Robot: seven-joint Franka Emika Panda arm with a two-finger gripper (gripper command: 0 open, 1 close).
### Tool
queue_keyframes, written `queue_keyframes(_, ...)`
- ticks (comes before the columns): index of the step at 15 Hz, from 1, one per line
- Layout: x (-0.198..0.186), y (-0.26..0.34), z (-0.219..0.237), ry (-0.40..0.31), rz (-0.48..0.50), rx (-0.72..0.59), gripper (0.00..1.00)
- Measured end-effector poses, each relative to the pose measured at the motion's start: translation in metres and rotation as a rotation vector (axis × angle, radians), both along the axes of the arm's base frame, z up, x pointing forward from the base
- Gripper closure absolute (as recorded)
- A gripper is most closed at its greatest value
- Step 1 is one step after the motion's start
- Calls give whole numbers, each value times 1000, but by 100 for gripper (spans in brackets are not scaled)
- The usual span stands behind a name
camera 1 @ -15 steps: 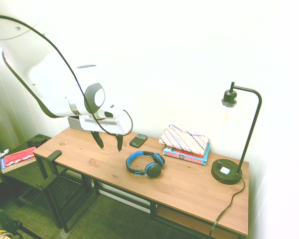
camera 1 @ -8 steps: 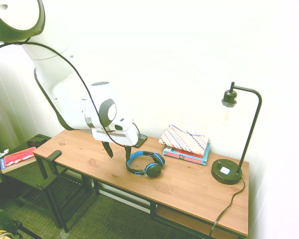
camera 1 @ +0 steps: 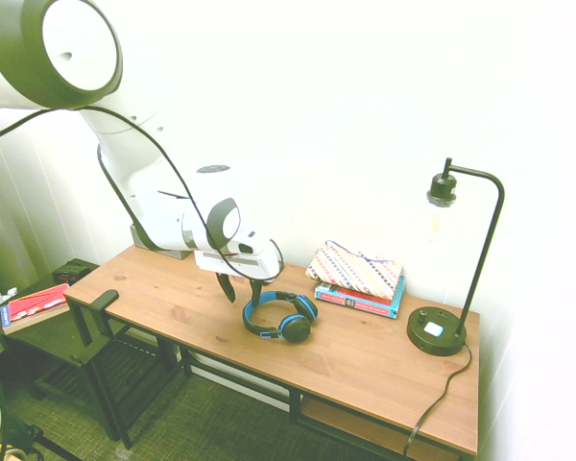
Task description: Hang the headphone
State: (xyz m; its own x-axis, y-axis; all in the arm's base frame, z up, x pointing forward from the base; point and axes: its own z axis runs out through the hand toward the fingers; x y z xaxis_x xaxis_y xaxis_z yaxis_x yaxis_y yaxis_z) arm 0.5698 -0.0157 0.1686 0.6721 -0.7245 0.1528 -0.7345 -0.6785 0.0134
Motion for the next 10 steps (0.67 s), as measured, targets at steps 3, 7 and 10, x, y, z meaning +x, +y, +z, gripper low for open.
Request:
queue_keyframes(3,8,-2,-1,7,-2,-5,100)
queue_keyframes(7,8,-12,-5,18,-11,-4,100)
queue_keyframes(10,7,-13,-9,24,-21,-1,100)
